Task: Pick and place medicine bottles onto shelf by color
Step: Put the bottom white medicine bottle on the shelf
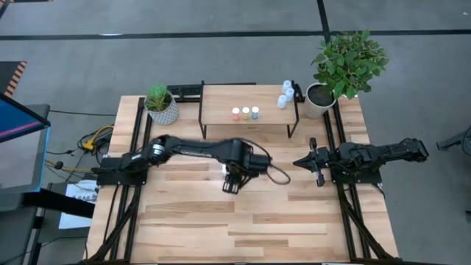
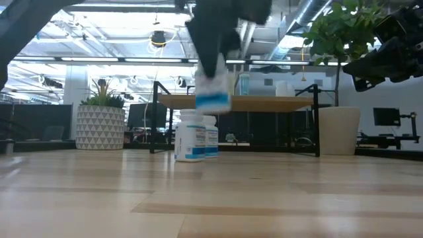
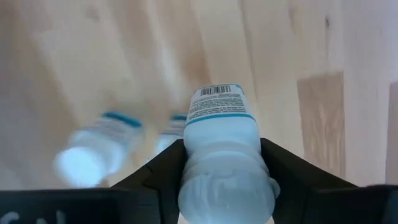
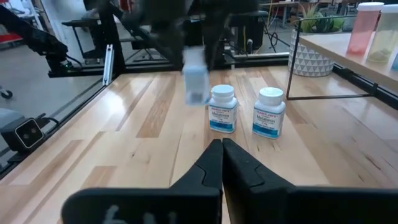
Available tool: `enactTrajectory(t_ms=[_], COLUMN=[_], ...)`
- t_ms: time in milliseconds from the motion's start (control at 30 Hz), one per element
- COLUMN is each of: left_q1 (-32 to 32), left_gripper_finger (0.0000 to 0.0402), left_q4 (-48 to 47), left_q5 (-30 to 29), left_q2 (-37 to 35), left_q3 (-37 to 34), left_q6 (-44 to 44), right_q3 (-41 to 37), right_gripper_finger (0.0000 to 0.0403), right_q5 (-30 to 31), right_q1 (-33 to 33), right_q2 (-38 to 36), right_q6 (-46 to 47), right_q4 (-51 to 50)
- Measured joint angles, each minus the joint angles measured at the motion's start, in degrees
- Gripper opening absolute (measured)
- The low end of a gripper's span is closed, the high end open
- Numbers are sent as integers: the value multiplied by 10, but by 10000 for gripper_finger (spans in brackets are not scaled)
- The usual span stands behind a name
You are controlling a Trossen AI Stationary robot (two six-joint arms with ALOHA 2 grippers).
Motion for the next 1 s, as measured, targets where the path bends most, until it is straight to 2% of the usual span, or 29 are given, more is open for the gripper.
enactTrajectory(t_ms=[133,400,600,867,1000], left_q1=[18,67,137,263,329], left_gripper_finger=[143,147,144,153,150], left_q4=[-1,16,58,105,119], left_q5=[-15,-152,-187,-179,-117], left_q2=[-50,-147,-192,-208,-207], left_q3=[0,0,0,0,-20], left_q6=[0,24,66,157,168], right_q3=[0,0,0,0,0], right_gripper_finger=[19,21,24,21,22], right_q5=[0,0,0,0,0], right_q1=[0,0,0,0,0], right_q2=[1,1,1,1,1], right_q6=[0,-2,-2,-6,-6], right_q4=[0,0,0,0,0])
